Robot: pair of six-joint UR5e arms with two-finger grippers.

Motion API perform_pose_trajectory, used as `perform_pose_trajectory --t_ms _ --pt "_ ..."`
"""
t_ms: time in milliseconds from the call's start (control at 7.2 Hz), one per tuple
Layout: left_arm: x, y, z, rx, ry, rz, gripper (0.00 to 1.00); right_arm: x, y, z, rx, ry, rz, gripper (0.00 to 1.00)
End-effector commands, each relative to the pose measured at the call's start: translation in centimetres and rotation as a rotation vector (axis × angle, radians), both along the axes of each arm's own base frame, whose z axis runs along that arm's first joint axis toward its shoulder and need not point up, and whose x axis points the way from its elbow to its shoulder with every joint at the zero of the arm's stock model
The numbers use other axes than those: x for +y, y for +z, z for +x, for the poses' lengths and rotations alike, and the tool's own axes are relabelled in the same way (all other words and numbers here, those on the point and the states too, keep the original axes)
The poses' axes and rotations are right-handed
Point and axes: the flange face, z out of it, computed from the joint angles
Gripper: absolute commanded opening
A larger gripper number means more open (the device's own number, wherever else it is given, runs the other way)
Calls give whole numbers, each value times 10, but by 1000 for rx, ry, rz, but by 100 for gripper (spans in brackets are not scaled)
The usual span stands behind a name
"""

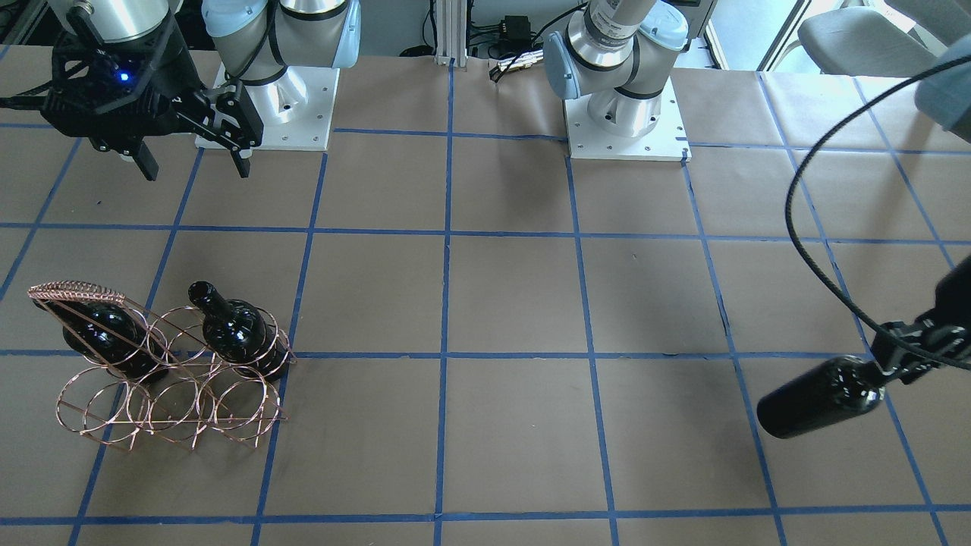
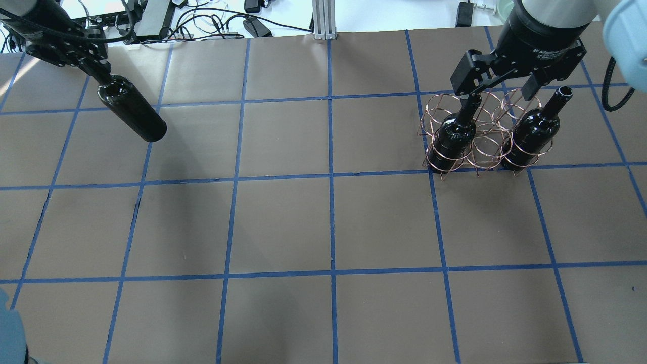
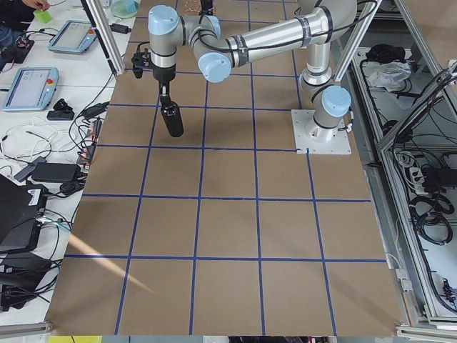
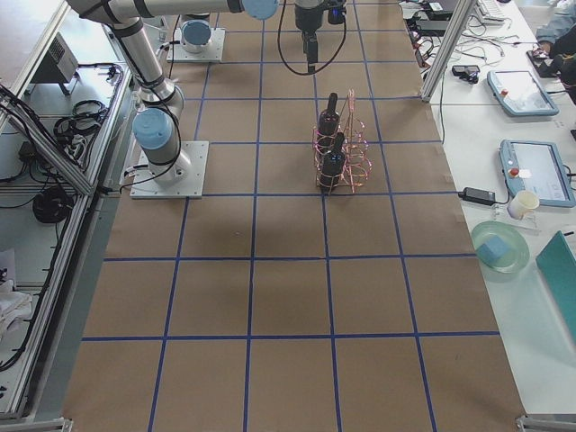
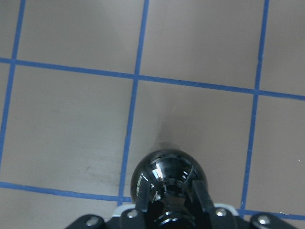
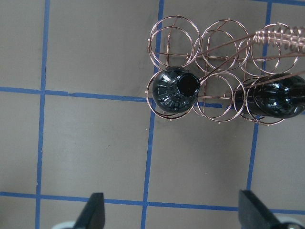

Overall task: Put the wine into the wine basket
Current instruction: 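Grasp the bottle with the left gripper and stand it upright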

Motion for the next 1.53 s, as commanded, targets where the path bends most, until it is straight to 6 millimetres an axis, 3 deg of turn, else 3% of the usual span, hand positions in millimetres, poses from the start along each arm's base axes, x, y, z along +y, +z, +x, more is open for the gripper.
perform_pose_trajectory --t_ms 0,139,556,1389 --pt "47 -1 -108 1 32 20 0 -1 -1 0 -2 -1 1 100" --pt "68 -8 -142 6 23 36 0 0 -1 1 -2 0 1 100" --pt "105 -48 -189 -76 48 -8 0 -2 -2 1 -4 0 3 100" --pt "127 -73 -206 -65 49 41 0 -2 -4 1 1 -12 7 100"
